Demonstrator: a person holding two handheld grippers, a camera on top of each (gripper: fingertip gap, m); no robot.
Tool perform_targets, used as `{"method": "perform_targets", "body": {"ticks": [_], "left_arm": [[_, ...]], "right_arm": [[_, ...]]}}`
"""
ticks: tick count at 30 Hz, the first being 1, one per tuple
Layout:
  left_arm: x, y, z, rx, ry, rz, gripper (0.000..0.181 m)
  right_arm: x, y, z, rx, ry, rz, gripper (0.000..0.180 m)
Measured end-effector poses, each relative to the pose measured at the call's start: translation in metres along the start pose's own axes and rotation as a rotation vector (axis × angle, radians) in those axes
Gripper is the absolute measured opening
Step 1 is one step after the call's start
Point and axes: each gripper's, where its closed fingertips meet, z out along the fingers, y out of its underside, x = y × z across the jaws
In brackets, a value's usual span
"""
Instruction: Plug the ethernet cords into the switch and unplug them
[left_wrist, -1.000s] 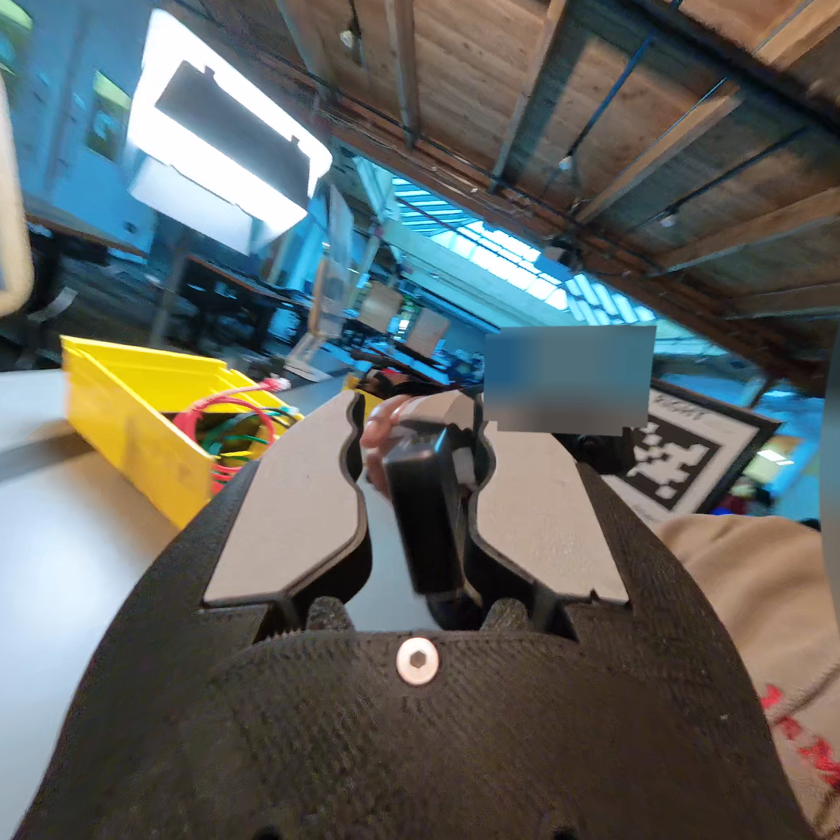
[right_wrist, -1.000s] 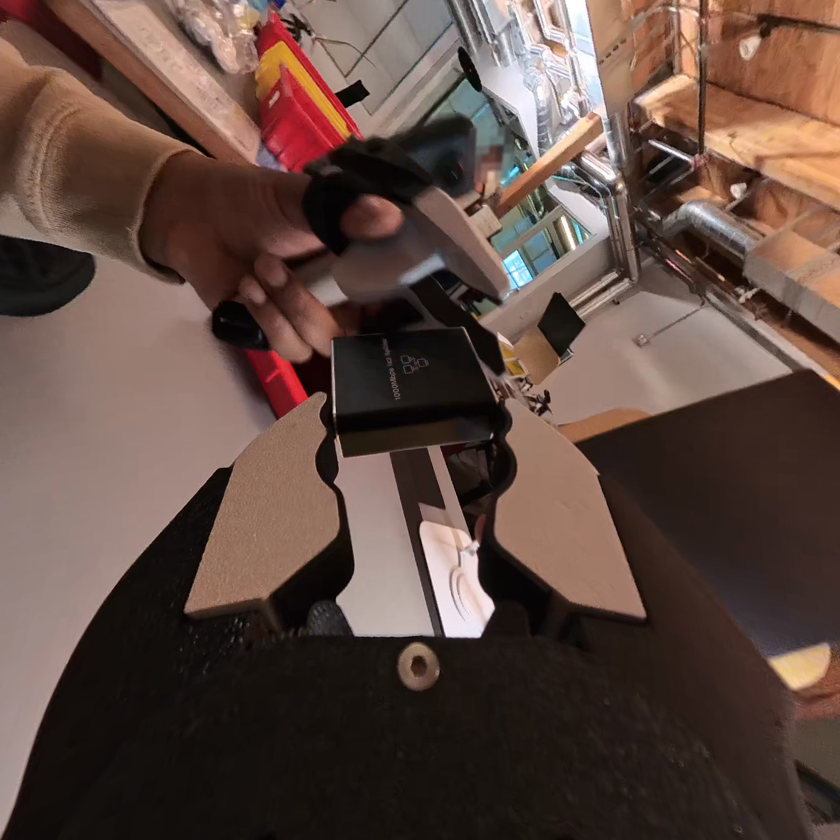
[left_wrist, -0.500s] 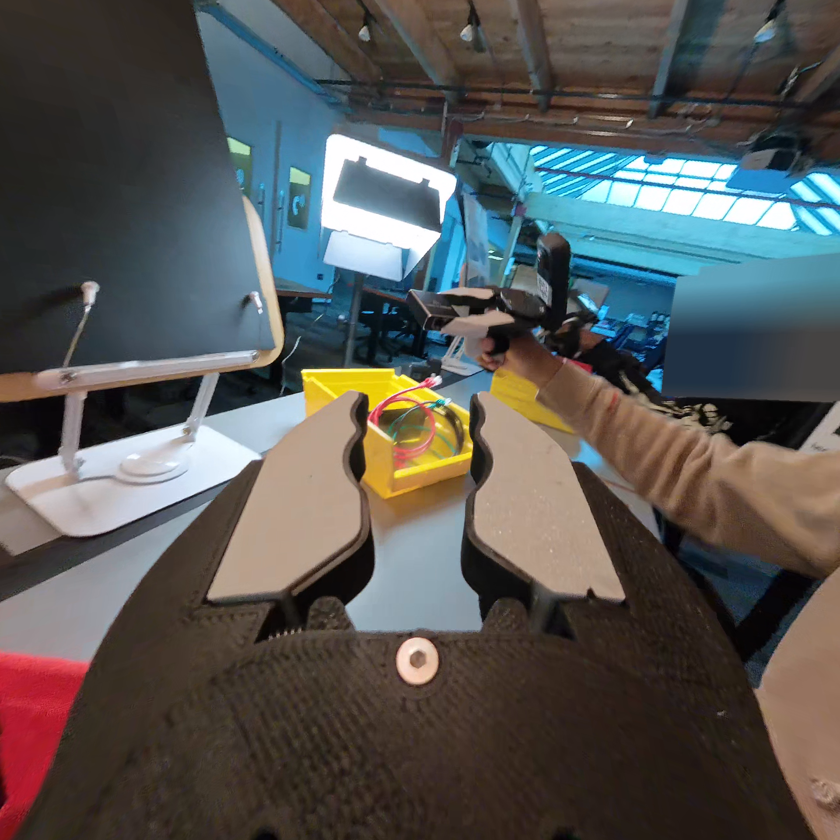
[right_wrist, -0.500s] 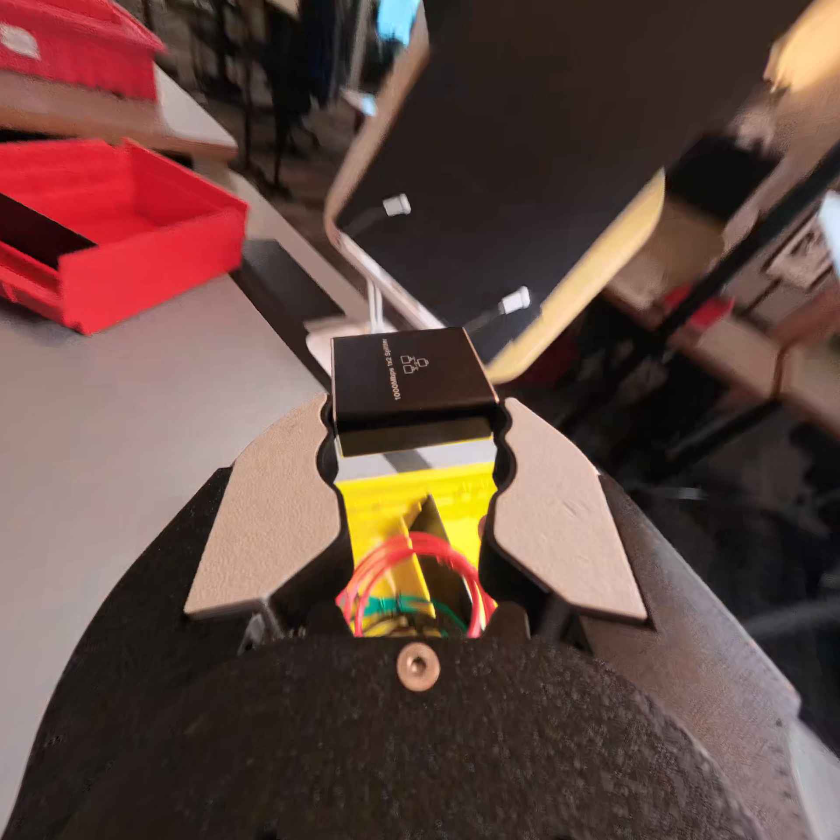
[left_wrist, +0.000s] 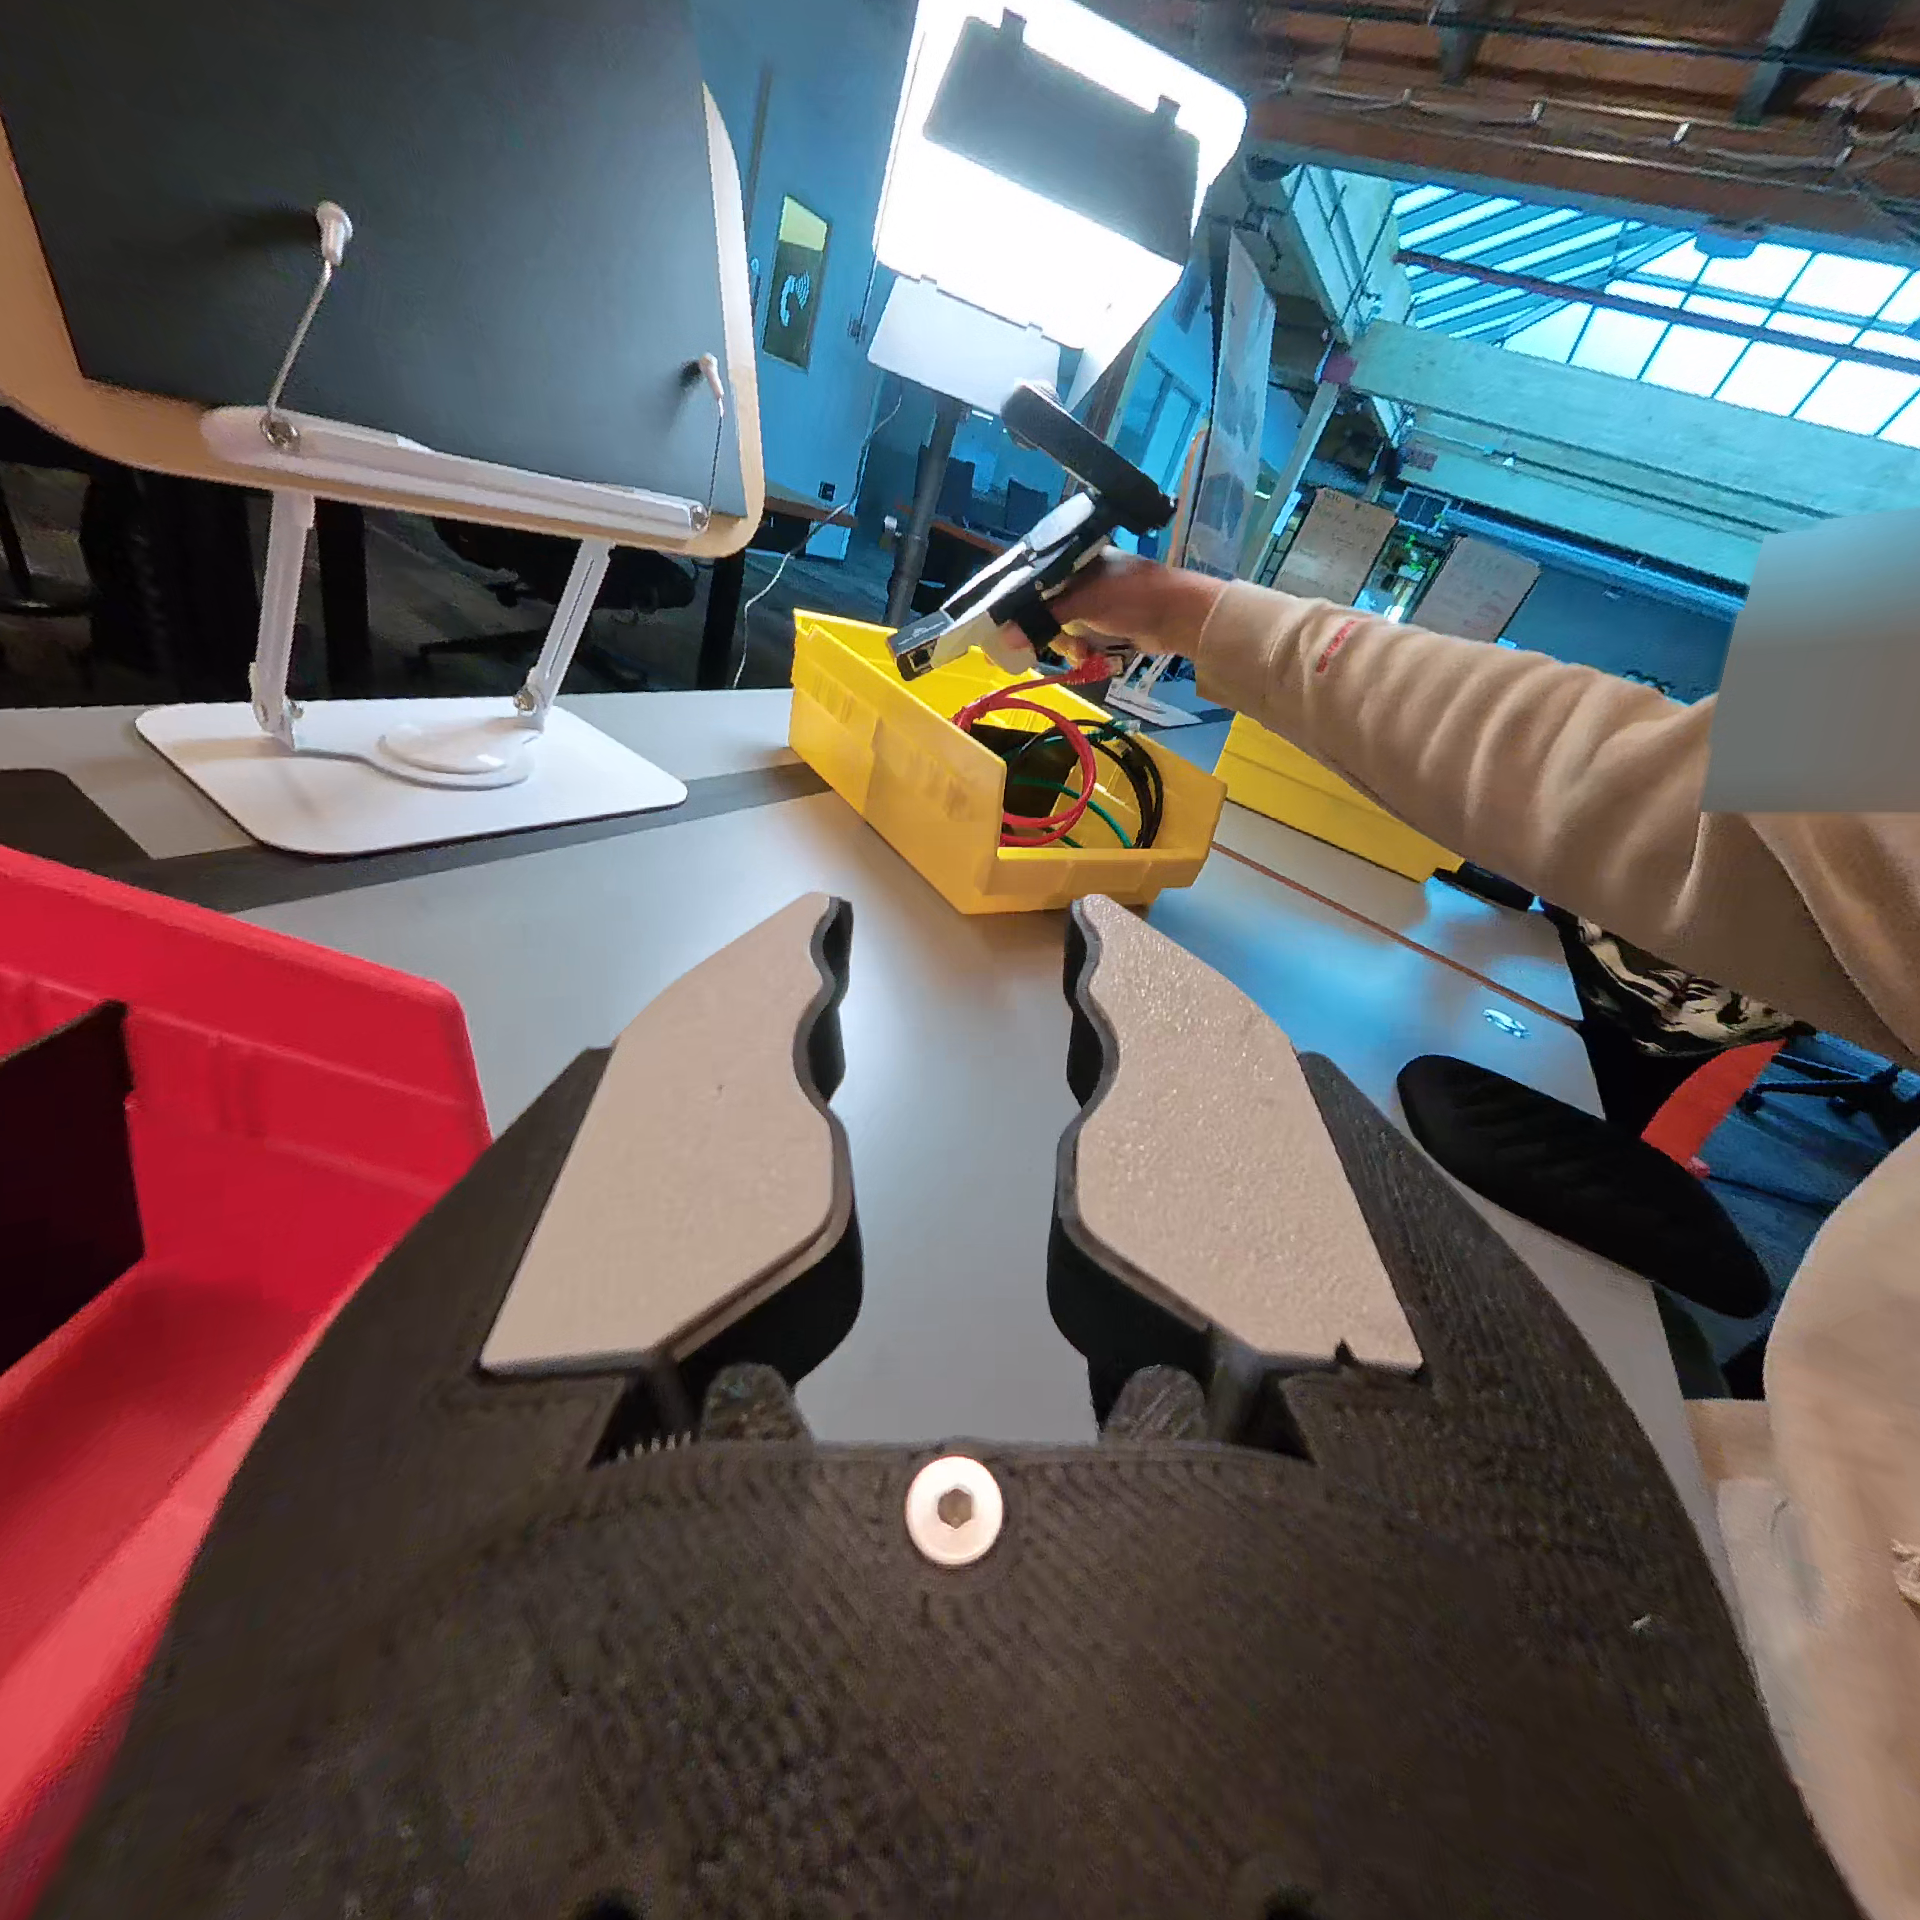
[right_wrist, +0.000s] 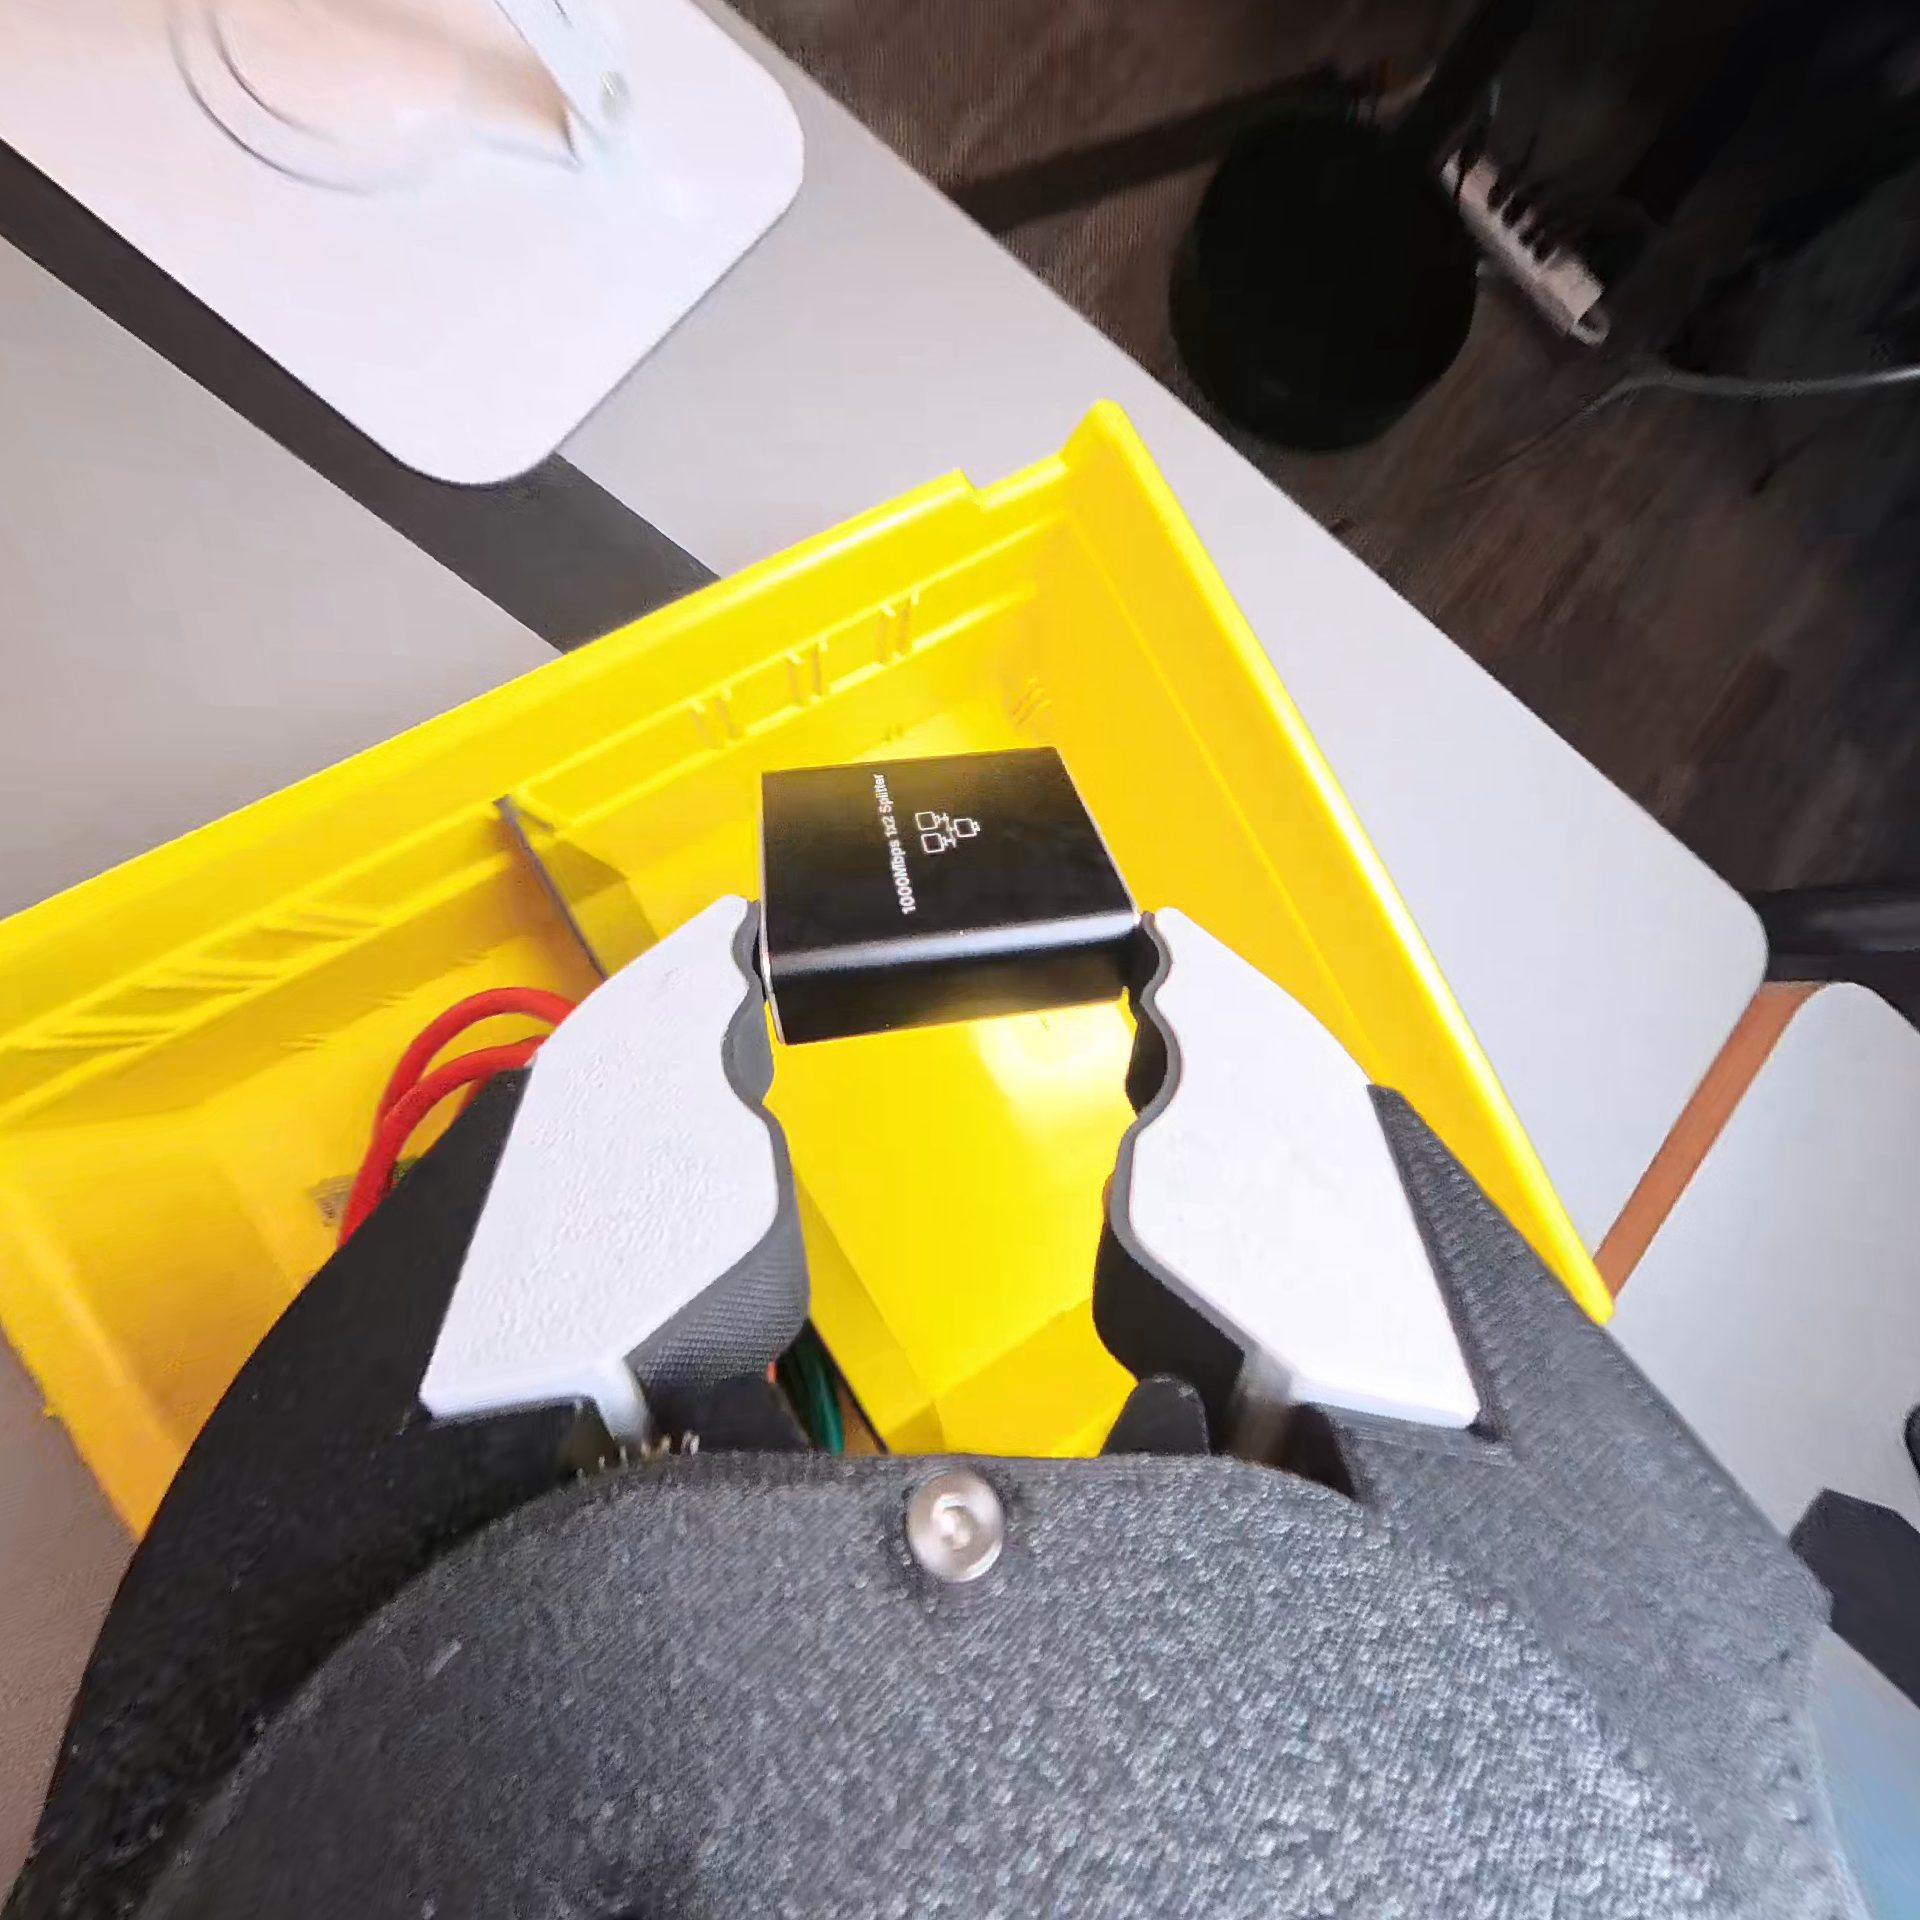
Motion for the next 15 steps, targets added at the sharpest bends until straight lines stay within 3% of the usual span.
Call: {"method": "perform_targets", "body": {"ticks": [1, 6, 15], "left_arm": [[-0.001, 0.003, 0.001, -0.006, 0.0, 0.0, 0.04], [-0.003, 0.012, 0.001, -0.024, -0.008, 0.022, 0.039], [-0.008, 0.022, 0.002, -0.047, -0.01, 0.014, 0.037]], "right_arm": [[0.001, 0.0, 0.007, -0.032, -0.011, -0.005, 0.067], [0.002, 0.008, 0.034, -0.159, -0.102, -0.036, 0.067], [0.001, 0.029, 0.064, -0.175, -0.182, -0.102, 0.067]]}}
